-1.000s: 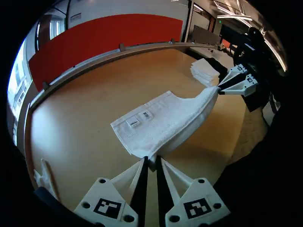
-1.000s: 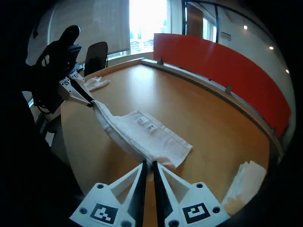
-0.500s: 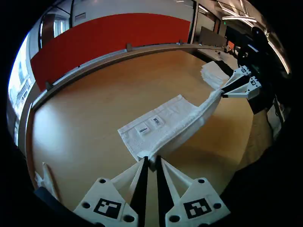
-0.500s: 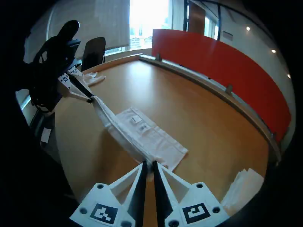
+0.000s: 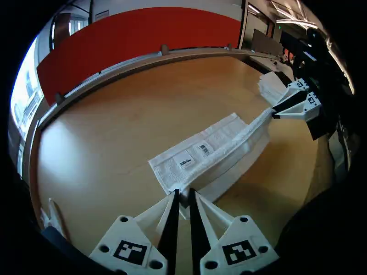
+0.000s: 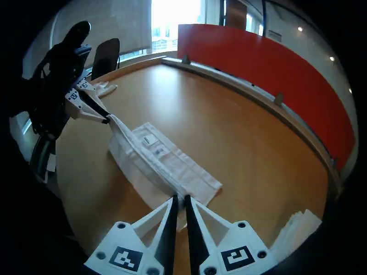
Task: Fold towel
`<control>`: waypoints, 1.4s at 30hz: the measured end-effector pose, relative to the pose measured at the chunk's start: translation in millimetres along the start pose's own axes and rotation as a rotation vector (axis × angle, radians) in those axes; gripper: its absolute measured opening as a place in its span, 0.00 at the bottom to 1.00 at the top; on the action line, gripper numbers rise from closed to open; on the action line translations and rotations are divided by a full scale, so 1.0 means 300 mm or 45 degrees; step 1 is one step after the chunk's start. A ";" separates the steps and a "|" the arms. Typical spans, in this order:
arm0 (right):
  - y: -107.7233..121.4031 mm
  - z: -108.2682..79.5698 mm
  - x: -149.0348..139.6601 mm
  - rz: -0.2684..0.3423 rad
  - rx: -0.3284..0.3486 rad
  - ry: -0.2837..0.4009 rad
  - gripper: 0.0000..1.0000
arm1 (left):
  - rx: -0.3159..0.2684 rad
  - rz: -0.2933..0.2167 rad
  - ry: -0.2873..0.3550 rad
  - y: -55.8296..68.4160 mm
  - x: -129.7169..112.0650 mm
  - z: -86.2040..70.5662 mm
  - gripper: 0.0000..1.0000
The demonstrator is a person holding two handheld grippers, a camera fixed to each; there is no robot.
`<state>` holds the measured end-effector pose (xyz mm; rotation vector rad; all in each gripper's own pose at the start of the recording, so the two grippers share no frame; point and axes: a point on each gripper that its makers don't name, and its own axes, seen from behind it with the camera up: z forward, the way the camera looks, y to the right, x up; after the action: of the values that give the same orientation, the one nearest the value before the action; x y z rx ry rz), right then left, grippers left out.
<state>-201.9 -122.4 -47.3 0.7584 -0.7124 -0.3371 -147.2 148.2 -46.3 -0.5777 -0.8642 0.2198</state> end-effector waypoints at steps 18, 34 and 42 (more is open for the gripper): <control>0.058 0.115 -0.077 0.052 0.008 -0.086 0.12 | 0.023 0.038 -0.062 -0.039 -0.024 0.158 0.15; 0.092 0.213 -0.118 0.124 -0.040 -0.100 0.15 | 0.098 0.065 -0.077 -0.087 -0.035 0.263 0.24; 0.111 0.240 -0.116 0.127 -0.060 -0.101 0.19 | 0.135 0.108 -0.071 -0.110 -0.024 0.291 0.28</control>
<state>-275.9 -118.1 -2.6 0.6654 -0.8114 -0.2932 -220.4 152.0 11.9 -0.5118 -0.8775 0.3582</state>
